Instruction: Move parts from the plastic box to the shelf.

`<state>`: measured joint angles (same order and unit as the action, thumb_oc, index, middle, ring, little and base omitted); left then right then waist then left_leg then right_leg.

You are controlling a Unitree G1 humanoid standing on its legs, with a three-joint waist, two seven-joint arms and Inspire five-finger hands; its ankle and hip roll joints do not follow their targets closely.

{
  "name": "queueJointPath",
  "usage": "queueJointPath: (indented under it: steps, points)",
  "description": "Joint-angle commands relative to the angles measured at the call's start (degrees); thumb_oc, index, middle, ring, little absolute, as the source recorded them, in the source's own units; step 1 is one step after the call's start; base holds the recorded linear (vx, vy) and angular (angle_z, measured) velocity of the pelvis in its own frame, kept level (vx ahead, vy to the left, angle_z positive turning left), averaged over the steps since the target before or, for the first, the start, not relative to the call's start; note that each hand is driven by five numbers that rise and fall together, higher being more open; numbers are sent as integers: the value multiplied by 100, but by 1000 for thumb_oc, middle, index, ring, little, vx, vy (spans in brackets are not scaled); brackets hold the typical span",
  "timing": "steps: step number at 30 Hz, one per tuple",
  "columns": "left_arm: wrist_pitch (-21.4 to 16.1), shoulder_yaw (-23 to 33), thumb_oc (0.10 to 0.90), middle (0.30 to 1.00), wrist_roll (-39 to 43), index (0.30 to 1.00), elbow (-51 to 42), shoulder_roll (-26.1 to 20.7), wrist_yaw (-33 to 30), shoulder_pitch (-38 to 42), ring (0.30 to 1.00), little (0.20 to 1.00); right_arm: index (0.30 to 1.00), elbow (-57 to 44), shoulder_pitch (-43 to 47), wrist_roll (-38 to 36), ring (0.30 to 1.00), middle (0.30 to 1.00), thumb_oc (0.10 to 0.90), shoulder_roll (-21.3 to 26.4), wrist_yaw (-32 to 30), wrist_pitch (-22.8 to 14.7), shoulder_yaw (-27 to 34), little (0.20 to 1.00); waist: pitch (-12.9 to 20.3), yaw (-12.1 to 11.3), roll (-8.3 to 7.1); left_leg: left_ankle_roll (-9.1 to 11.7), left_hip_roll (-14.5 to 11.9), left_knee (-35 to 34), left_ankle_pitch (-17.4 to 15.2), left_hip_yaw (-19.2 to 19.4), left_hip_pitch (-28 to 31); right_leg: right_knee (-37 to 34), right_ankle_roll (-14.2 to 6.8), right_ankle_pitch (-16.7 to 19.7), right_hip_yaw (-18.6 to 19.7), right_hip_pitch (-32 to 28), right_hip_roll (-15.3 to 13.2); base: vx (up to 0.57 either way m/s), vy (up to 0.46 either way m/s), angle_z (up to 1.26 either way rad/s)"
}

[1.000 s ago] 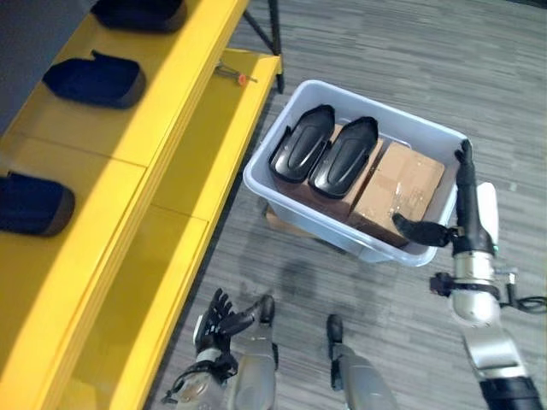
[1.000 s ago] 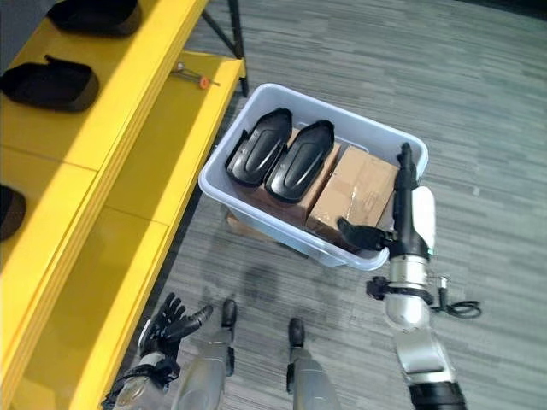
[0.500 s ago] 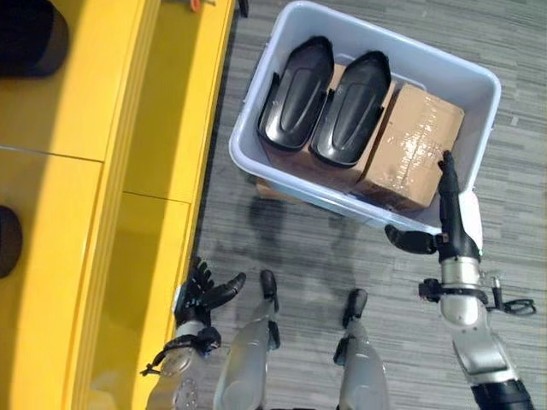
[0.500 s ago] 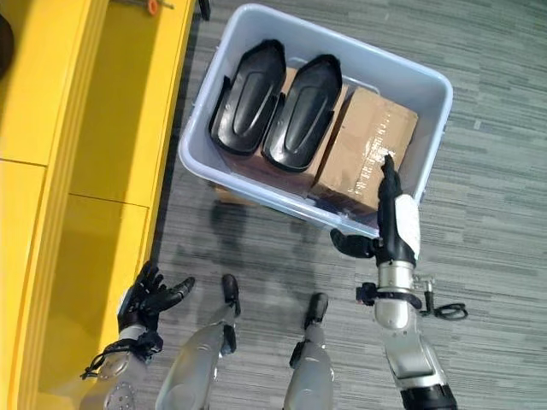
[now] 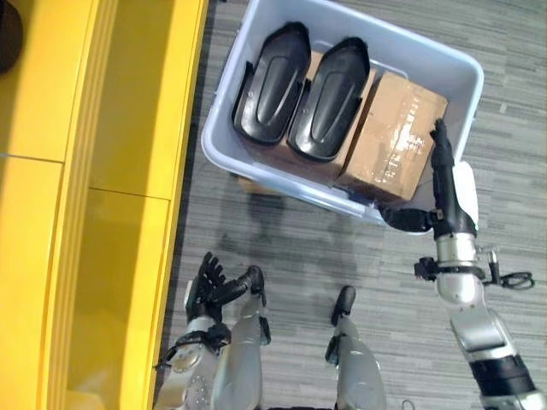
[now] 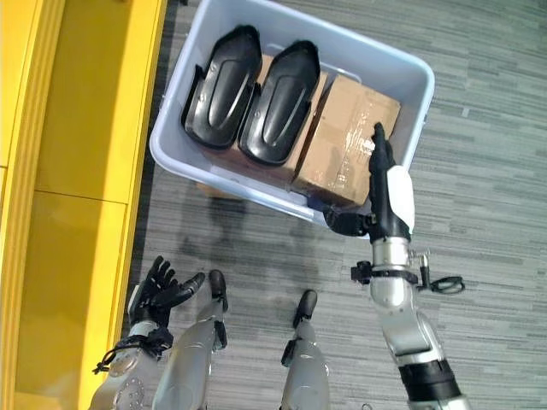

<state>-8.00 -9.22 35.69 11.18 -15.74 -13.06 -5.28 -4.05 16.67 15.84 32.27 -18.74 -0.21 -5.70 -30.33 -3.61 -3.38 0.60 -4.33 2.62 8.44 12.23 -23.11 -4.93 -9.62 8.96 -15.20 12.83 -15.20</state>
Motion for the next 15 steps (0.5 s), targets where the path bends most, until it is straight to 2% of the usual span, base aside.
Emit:
queueJointPath:
  steps: [1,2,3,4,15]
  points:
    - [-332,10,900,1000,13,1000,-479,-340,94,-206,1000,1000,1000,-206,1054,391,1000,1000,900,526,-171,-255,-128,1000,181,-91,-69,387,-415,413,-470,-462,124,314,-187,182,173,71,-296,13,-47,2]
    - [-332,18,900,1000,13,1000,-477,-335,94,-197,1000,1000,1000,-191,1078,389,1000,1000,900,529,-177,-260,-139,1000,185,-81,-73,381,-407,402,-444,-461,105,310,-185,199,175,92,-302,28,-56,1]
    - [-352,-31,900,1000,45,1000,-476,-403,27,-37,1000,1000,1000,181,1969,392,1000,1000,900,717,-175,-131,-560,1000,128,-178,-102,389,-397,369,-421,-507,-11,278,-182,181,181,139,-282,15,-38,1]
    - [-356,-31,900,1000,48,1000,-474,-403,18,-13,1000,1000,1000,251,2114,412,1000,1000,900,736,-161,-105,-642,1000,114,-187,-109,390,-394,371,-420,-517,-27,278,-179,179,177,147,-282,23,-40,1]
    - [-404,-14,900,1000,59,1000,-419,-383,-85,213,1000,1000,1000,598,2904,600,1000,1000,900,609,-100,56,-1067,1000,54,-291,-117,397,-343,437,-430,-606,-220,244,-169,180,125,167,-287,-3,-3,9]
